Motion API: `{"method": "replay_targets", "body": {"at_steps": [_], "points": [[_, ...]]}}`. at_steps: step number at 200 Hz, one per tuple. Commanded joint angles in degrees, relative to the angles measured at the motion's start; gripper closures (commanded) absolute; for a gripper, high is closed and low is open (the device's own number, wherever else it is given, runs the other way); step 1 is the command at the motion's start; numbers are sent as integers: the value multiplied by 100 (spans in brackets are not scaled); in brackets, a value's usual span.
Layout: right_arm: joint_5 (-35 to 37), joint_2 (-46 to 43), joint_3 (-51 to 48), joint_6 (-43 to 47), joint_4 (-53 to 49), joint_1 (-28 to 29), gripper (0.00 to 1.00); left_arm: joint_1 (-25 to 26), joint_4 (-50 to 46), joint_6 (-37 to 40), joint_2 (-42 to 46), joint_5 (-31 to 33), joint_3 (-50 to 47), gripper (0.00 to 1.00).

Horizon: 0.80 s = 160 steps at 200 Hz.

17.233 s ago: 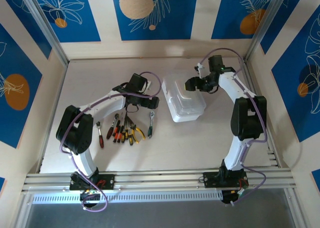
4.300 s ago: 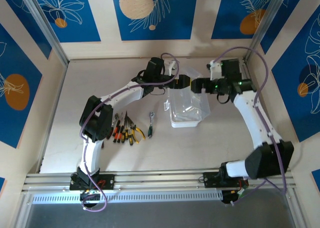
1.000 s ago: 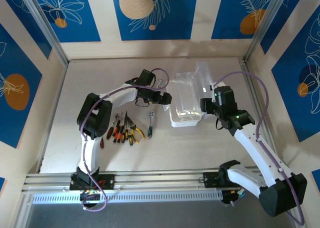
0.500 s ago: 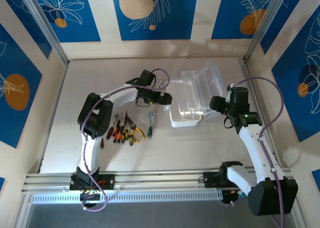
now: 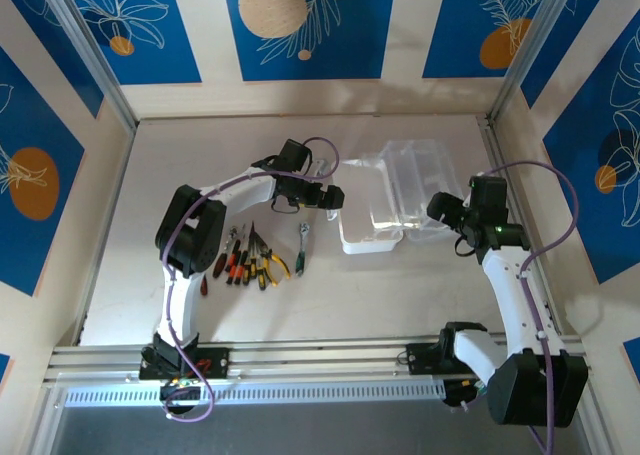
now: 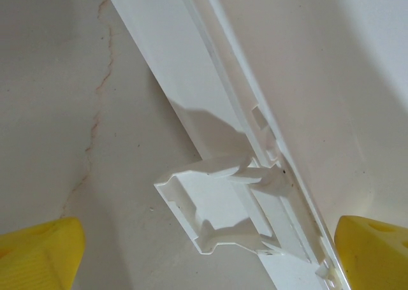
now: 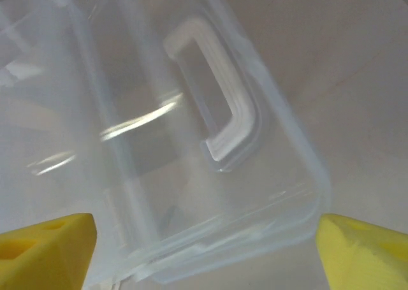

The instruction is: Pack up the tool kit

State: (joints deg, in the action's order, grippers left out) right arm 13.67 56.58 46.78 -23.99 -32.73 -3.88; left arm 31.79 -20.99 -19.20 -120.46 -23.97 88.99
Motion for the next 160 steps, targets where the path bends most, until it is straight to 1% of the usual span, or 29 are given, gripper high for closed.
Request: {"method": "replay_targets", "body": {"at_steps": [1,38,67,97,106,123,145,160], "points": [[44,-37,99,-18,-269,-59,6,39,-136,-39,-109,-47,139,0],[162,-145,266,-27,-521,-87,0,35,-199,-44,-62,-29,167,0],[69,-328,464,80,-678,-42,1,-12,-406,39,198,158,216,0],[-690,-285,713,392,-736,63,1,-243,-599,-65,711,415,150,0],[-818,-240,805,455,-784,200,1,-342,-570,-137,909,443,21,0],[-733,-173,969,547,-840,568,1,-555,-586,-207,1342,559,-255,0],[-629,14,1225,632,-823,1112,1,-747,-897,-22,1907,929,-611,0],[-620,296,1464,692,-799,1505,1,-805,-1220,228,2277,1390,-869,0]]}}
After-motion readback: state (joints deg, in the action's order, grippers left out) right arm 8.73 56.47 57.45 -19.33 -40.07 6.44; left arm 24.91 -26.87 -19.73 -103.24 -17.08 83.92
